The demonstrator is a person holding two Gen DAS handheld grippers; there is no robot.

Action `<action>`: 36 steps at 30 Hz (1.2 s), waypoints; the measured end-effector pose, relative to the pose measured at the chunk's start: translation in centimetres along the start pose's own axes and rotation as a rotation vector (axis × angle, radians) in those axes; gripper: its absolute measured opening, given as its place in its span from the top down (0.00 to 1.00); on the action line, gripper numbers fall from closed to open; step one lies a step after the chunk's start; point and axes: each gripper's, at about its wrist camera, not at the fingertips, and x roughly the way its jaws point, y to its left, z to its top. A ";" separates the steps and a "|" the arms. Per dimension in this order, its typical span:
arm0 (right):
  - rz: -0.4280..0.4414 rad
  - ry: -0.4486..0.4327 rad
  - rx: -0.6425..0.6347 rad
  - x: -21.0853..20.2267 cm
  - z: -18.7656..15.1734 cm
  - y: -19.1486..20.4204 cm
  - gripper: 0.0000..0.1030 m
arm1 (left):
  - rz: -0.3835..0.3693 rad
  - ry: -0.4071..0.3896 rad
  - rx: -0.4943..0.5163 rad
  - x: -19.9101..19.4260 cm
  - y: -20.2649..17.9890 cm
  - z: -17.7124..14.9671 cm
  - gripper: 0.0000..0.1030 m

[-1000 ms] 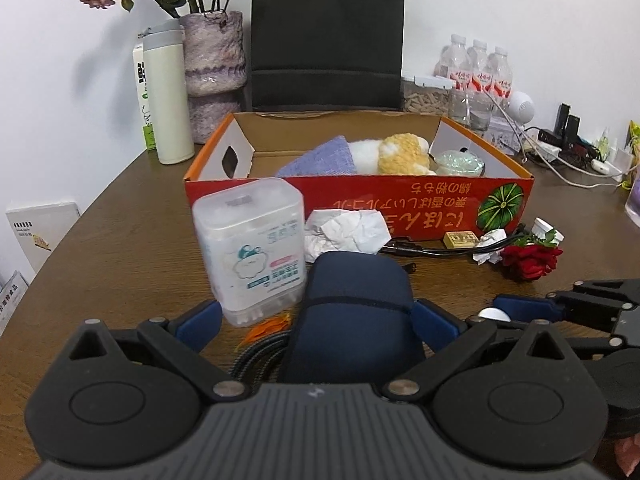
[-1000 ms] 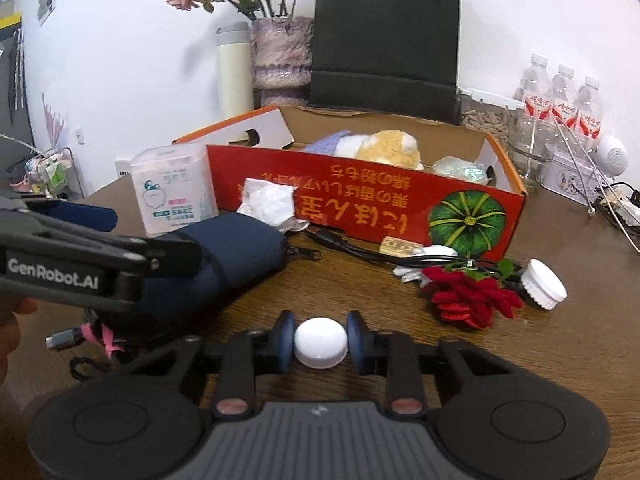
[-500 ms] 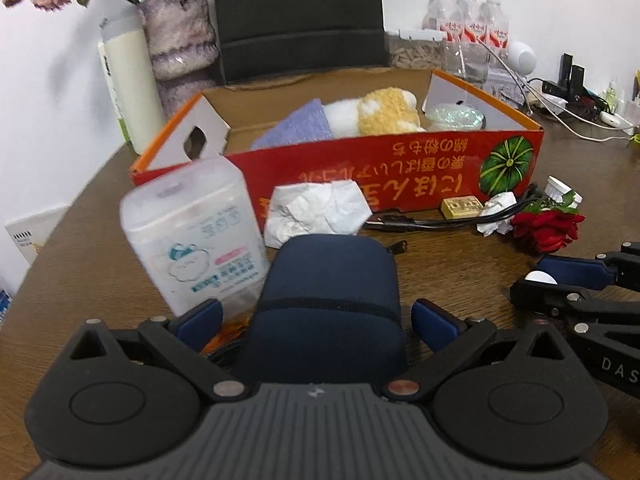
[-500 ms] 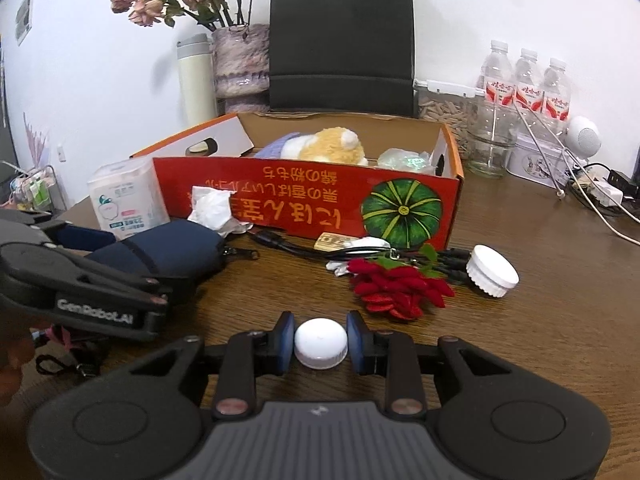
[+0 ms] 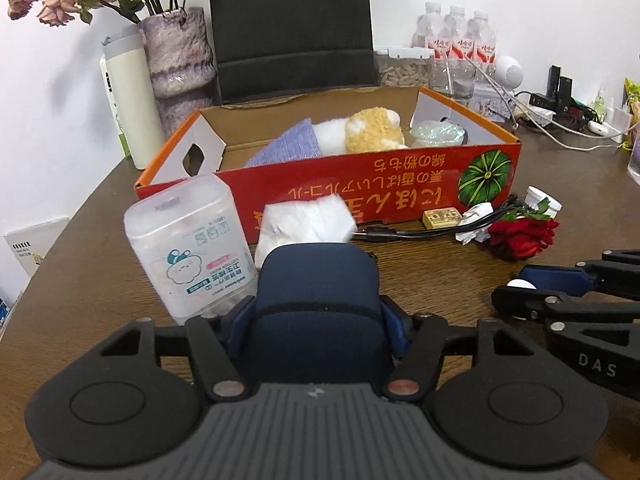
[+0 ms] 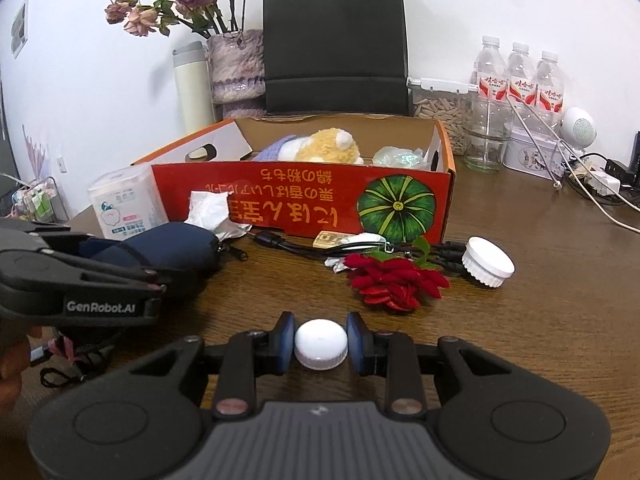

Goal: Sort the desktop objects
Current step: 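Grasp the navy zippered case with the left tool while the right tool grasps the white cap, then carry the navy case and white cap over the box and open both tools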

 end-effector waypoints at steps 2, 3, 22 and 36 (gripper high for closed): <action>-0.005 -0.013 -0.005 -0.2 -0.1 0.2 0.74 | -0.006 -0.014 -0.008 -0.6 0.2 0.0 0.37; -0.007 -0.020 -0.010 -0.4 -0.1 0.4 0.74 | -0.009 -0.022 -0.011 -1.0 0.3 0.0 0.37; 0.000 -0.194 -0.031 -4.1 4.1 2.2 0.74 | -0.087 -0.196 -0.050 -6.6 2.3 3.9 0.37; -0.046 -0.240 -0.002 -0.1 11.0 0.0 0.74 | -0.141 -0.246 -0.082 -2.0 4.5 10.0 0.37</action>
